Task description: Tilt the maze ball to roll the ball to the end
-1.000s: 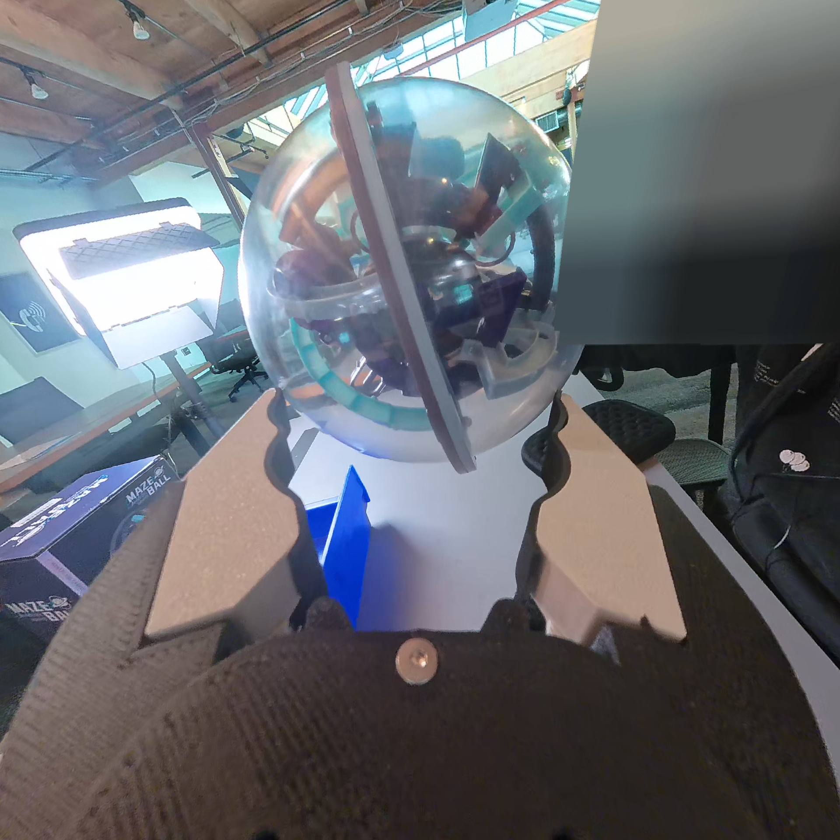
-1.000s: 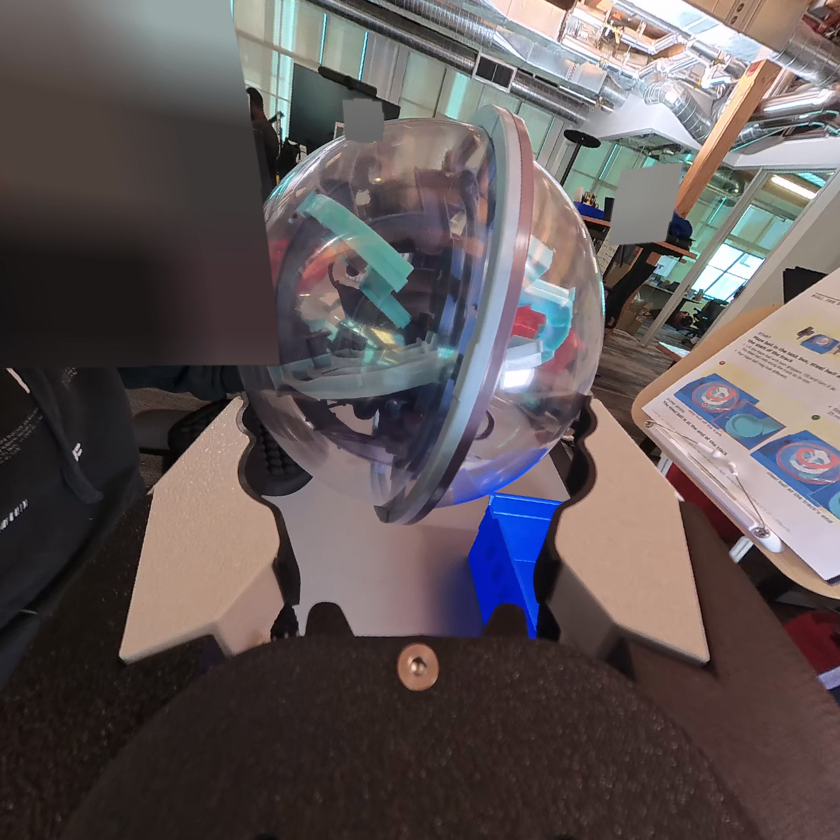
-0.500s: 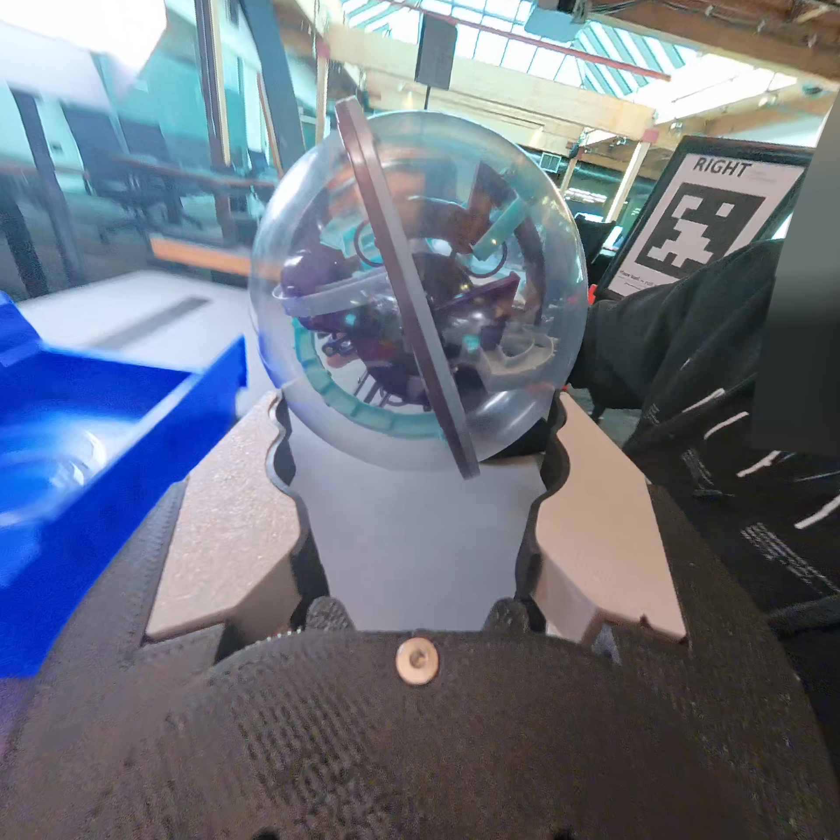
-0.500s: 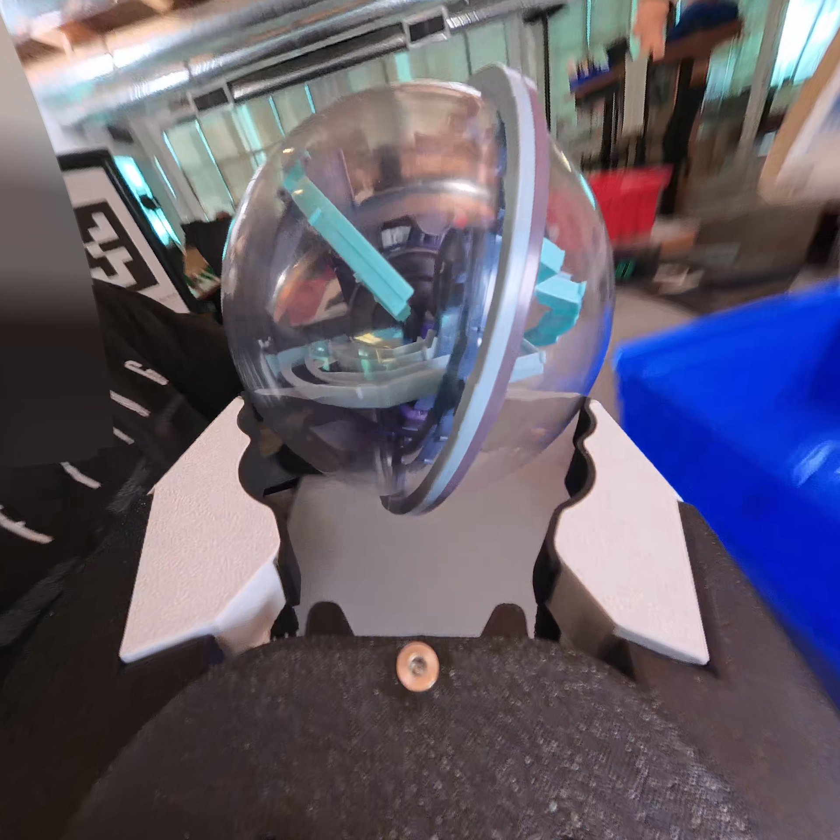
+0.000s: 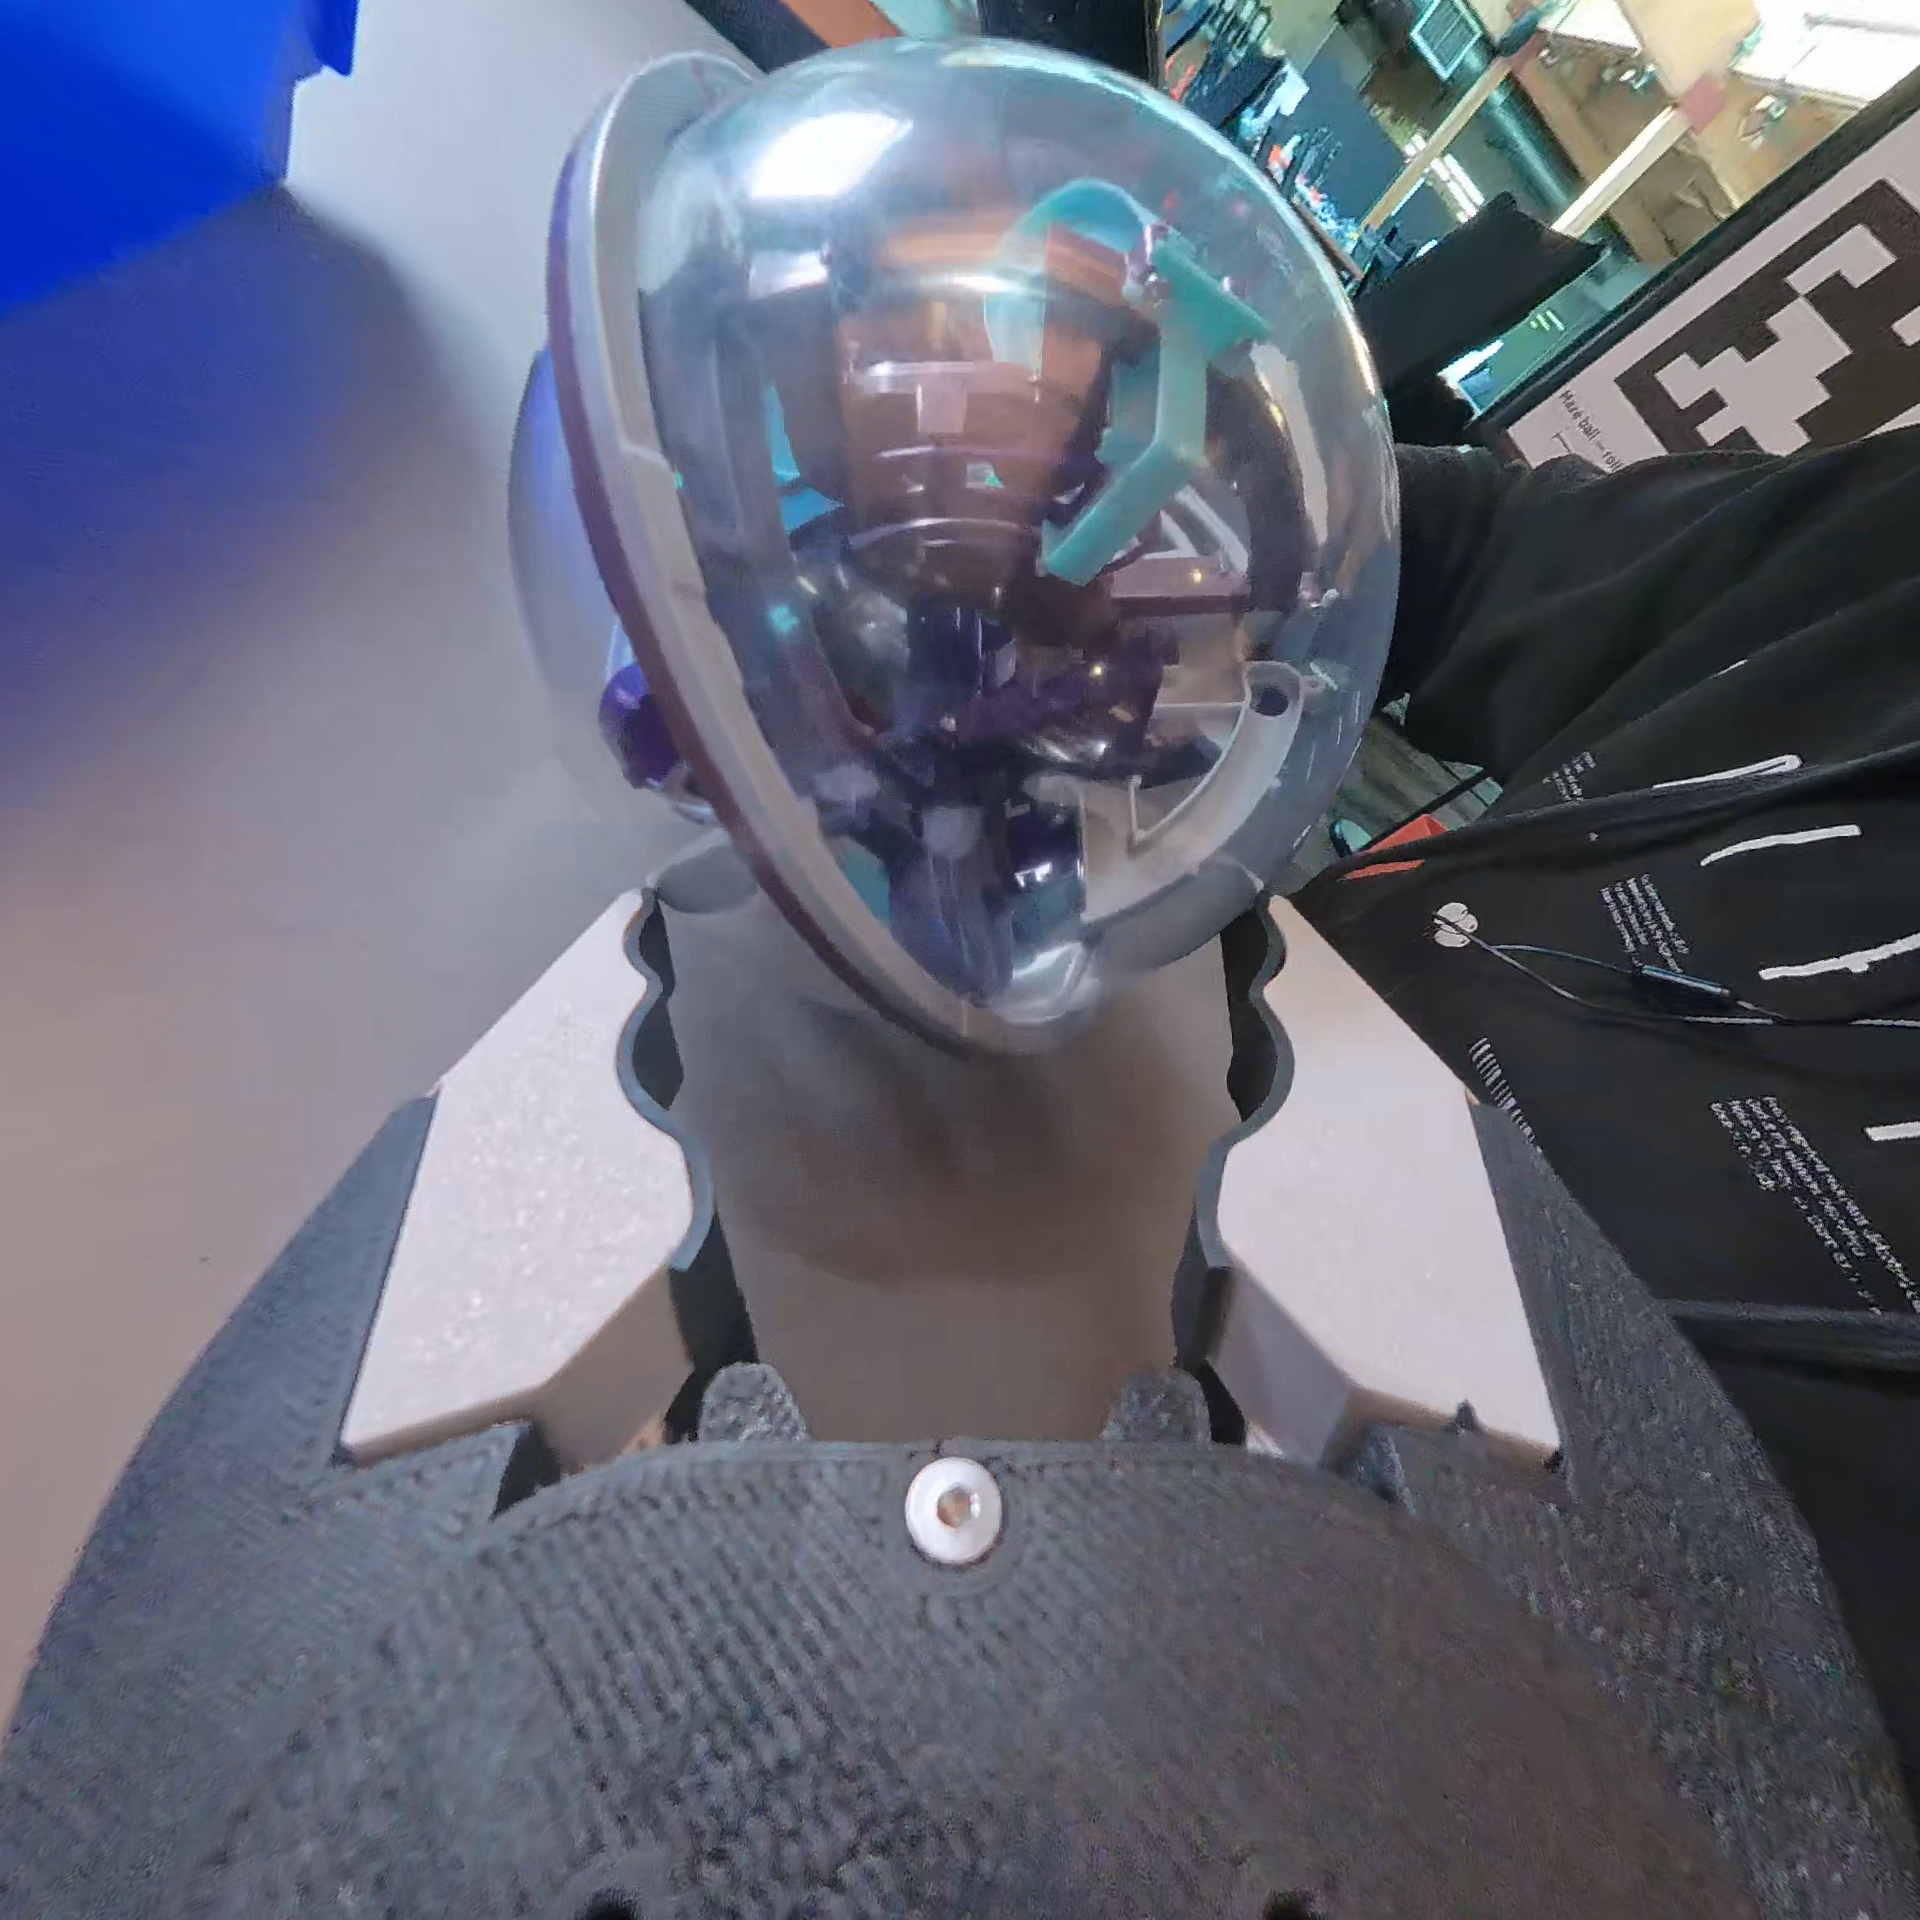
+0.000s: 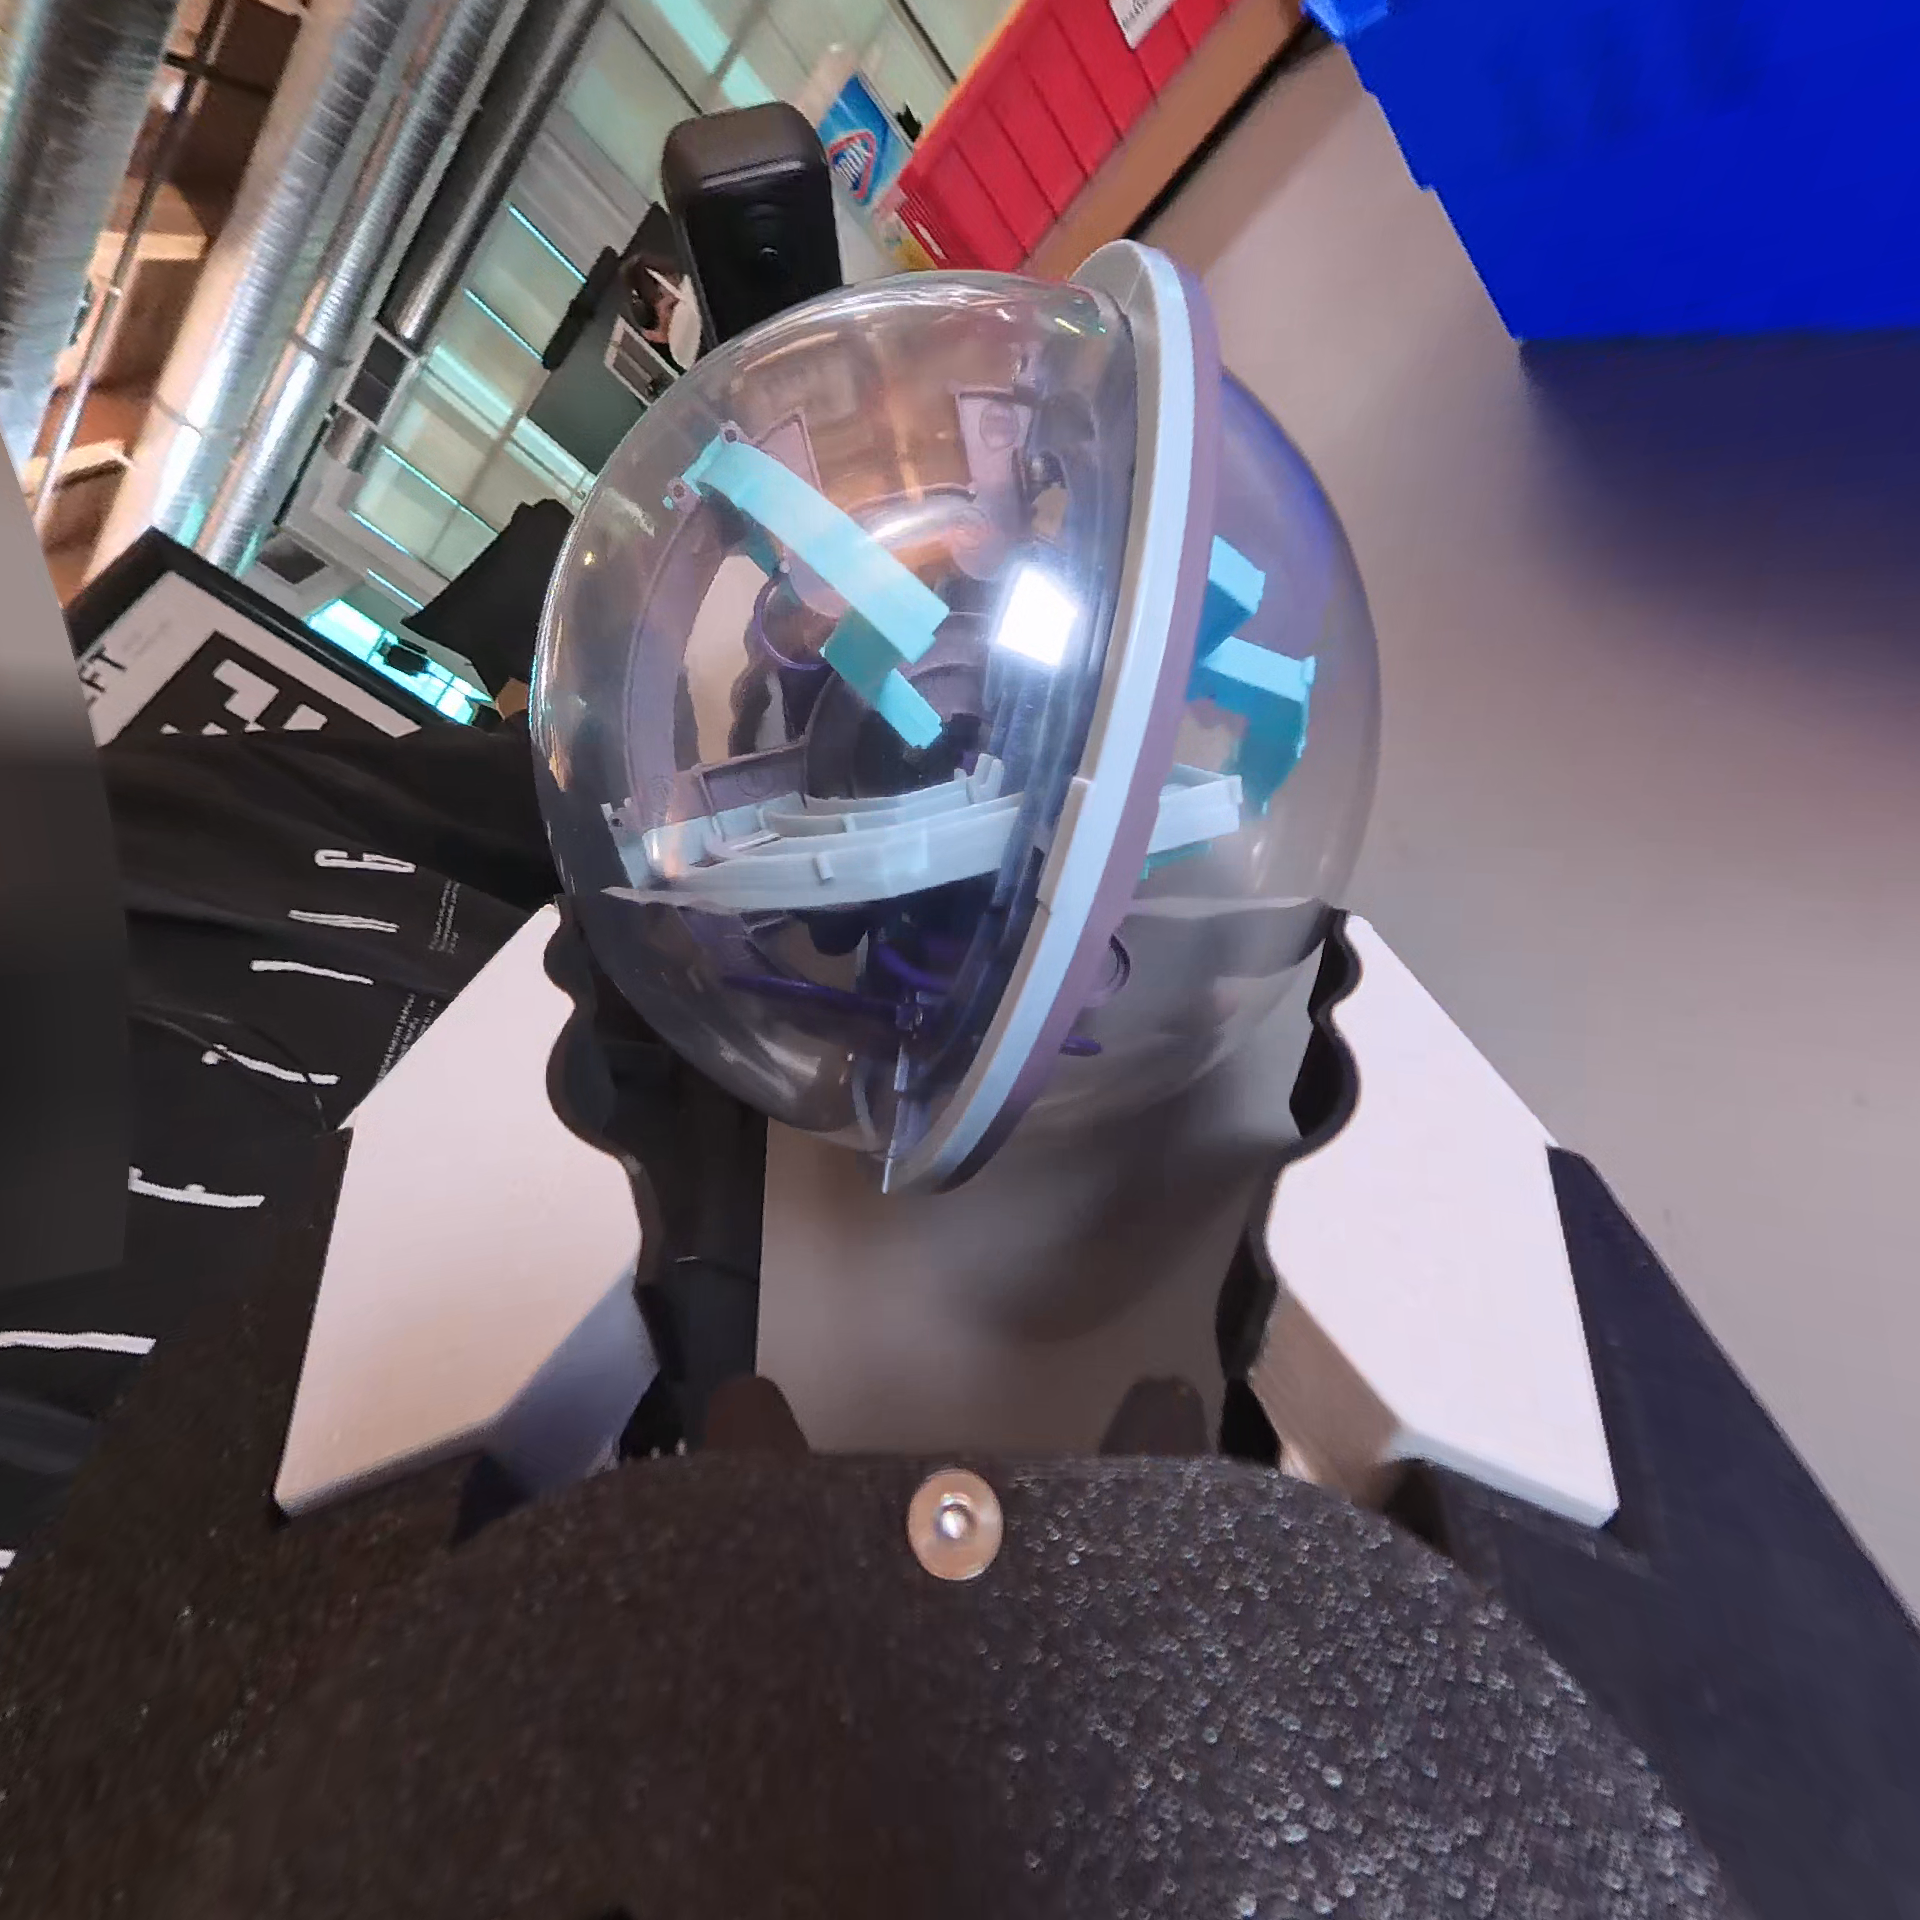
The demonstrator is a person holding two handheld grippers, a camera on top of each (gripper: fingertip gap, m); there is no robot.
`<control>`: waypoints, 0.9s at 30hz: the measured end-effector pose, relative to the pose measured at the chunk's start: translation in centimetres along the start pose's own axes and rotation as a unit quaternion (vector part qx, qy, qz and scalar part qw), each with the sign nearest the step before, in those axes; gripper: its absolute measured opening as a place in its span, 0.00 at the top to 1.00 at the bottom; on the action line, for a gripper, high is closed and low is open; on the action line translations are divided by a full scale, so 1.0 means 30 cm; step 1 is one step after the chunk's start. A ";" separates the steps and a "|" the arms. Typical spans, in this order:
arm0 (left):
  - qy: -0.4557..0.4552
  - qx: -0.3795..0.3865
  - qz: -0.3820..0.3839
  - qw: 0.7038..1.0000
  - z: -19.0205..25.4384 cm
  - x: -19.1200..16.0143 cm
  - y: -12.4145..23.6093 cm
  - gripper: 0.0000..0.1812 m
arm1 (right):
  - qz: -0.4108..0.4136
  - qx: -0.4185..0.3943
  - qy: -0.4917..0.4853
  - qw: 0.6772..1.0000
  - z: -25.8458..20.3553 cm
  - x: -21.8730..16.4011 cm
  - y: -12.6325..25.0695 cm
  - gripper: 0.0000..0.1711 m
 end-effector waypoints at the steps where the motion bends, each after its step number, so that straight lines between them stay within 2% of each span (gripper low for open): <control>1: 0.006 0.001 -0.003 1.000 0.000 0.001 -0.002 0.40 | -0.001 0.000 -0.010 1.000 0.002 0.001 0.002 0.22; 6: 0.037 0.023 0.020 0.999 -0.015 0.034 0.016 0.42 | 0.011 0.006 -0.067 0.998 0.021 0.003 0.018 0.22; 12: -0.077 0.100 0.100 0.987 -0.011 0.139 0.041 0.31 | 0.029 -0.009 -0.113 0.993 0.043 0.017 0.028 0.23; 14: -0.128 0.125 0.102 0.979 -0.014 0.172 0.024 0.32 | 0.031 -0.013 -0.119 0.992 0.051 0.022 0.033 0.25; 17: -0.138 0.123 0.088 0.979 -0.029 0.193 -0.017 0.31 | 0.027 -0.026 -0.108 0.993 0.060 0.033 0.044 0.28; 19: -0.129 0.124 0.094 0.979 -0.037 0.200 -0.029 0.33 | 0.026 -0.061 -0.064 0.996 0.055 0.047 0.067 0.28; 22: -0.114 0.122 0.102 0.981 -0.044 0.210 -0.034 0.38 | 0.008 -0.142 0.076 0.987 0.014 0.069 0.109 0.26; 25: -0.101 0.122 0.099 0.982 -0.051 0.219 -0.045 0.40 | -0.034 -0.241 0.249 0.937 -0.043 0.070 0.111 0.24; 27: -0.093 0.117 0.101 0.984 -0.050 0.225 -0.059 0.42 | -0.065 -0.281 0.318 0.903 -0.061 0.052 0.078 0.24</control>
Point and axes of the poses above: each gripper's, where its closed fingertips meet, y back along the fingers, x out of its top, z = x × y across the jaws, the point moved 8 cm from there along y, back along the fingers, and after that the axes turned 15 degrees about x, right-handed, at the moved point
